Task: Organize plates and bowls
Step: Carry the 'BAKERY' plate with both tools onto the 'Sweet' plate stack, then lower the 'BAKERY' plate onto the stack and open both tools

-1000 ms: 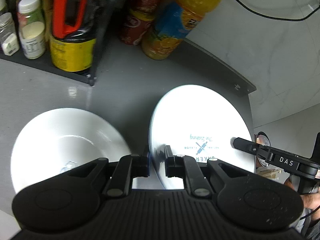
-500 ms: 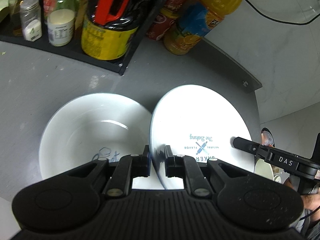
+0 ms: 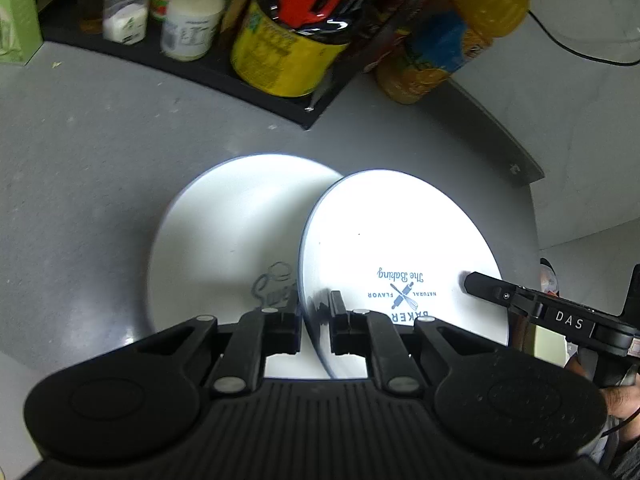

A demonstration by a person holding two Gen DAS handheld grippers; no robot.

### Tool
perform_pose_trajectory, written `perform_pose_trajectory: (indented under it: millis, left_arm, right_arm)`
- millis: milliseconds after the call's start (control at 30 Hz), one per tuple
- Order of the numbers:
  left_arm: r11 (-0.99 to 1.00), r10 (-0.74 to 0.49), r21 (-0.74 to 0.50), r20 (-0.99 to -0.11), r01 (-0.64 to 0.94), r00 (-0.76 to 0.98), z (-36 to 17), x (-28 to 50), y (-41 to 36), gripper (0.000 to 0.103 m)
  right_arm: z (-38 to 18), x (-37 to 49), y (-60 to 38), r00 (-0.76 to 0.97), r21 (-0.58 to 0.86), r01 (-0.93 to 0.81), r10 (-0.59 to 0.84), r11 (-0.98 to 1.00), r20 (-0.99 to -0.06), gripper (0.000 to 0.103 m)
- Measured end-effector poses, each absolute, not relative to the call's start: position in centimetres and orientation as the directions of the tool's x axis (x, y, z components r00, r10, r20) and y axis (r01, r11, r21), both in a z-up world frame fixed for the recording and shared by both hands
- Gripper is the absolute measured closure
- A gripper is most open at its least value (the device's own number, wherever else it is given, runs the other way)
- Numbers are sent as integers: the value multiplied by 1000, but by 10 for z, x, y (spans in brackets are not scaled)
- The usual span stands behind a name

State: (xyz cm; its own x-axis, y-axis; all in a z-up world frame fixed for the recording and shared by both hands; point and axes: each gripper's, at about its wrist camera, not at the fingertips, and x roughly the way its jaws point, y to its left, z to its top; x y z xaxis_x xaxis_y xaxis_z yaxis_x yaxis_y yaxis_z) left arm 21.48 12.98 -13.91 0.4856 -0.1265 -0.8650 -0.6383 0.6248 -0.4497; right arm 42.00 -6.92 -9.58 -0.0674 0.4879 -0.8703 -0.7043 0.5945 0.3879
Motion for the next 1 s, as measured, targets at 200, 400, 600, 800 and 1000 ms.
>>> perform_pose_trajectory:
  millis: [200, 400, 600, 800, 1000]
  left_arm:
    - [612, -126, -440, -874, -657, 469, -152, 207, 135, 91]
    - [595, -136, -441, -879, -672, 457, -165, 202, 140, 91]
    - [580, -153, -445, -882, -682, 445, -178, 199, 146, 90]
    - [571, -163, -451, -882, -687, 443, -185, 197, 154, 89]
    - [577, -155, -429, -893, -695, 422, -190, 200, 158, 89]
  right_arm:
    - [-101, 408, -61, -66, 367, -707, 460, 605, -885, 92]
    - [-107, 397, -53, -36, 310, -712, 409, 630, -912, 92]
    - [-113, 391, -43, -14, 271, -716, 375, 644, -927, 92]
    - [-118, 386, -33, 5, 241, -721, 353, 650, -936, 92]
    - [-126, 385, -29, 11, 234, -708, 342, 666, -940, 92]
